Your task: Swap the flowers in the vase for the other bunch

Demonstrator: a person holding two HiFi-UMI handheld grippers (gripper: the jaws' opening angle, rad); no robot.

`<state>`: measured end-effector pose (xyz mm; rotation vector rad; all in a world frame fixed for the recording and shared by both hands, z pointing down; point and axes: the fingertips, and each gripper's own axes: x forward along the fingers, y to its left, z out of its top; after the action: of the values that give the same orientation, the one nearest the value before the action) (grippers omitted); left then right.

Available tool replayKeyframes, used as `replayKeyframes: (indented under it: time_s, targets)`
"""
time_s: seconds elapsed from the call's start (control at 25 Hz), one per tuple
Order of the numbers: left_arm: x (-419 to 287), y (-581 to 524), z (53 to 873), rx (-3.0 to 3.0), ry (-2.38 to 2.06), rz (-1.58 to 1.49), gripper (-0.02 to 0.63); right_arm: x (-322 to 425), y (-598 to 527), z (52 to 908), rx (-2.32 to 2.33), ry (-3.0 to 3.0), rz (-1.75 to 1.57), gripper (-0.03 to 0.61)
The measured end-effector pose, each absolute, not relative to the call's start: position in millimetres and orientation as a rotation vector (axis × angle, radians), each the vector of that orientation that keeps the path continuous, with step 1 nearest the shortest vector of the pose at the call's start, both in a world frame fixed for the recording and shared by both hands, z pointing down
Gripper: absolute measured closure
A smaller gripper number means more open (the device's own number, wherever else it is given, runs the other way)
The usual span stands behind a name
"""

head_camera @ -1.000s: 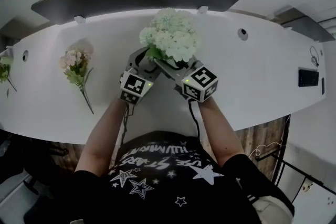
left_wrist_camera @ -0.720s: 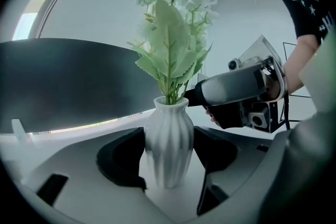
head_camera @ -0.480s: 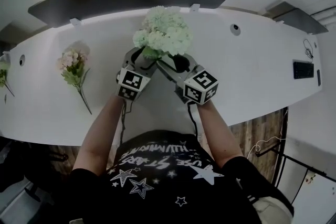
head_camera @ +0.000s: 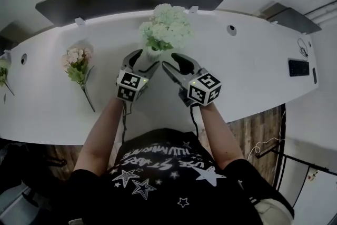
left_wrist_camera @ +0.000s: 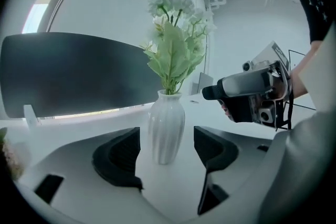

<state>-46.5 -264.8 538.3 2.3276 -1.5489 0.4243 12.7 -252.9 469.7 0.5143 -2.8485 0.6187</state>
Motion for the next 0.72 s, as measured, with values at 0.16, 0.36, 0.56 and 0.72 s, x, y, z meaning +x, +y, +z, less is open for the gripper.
replayKeyframes:
  time_s: [0.16,0.36,0.56,0.72]
  targets:
    - [-44.3,-242.2,531.1,2.339,-1.481,0.375,0.308,16.4,-241.3,465.4,0.57,-2.839,0.594,0.402]
    - [-43.0,-214.7,523.9,2.399,-1.413,0.337,0.308,25.8,-230.7,461.1,0.711,-2.822,0.56,0.405]
    - [-43.1,-195.9,513.5,2.453,-1.367,0.273,0.314,42.7,-218.6,452.9,0.941,-2.802,0.515,0.522]
    - [-40.5,-185.5,509.5,2.49,-1.335,0.222,0.469,59.2,-203.4,453.7,1.07,-2.782,0.561,0.575]
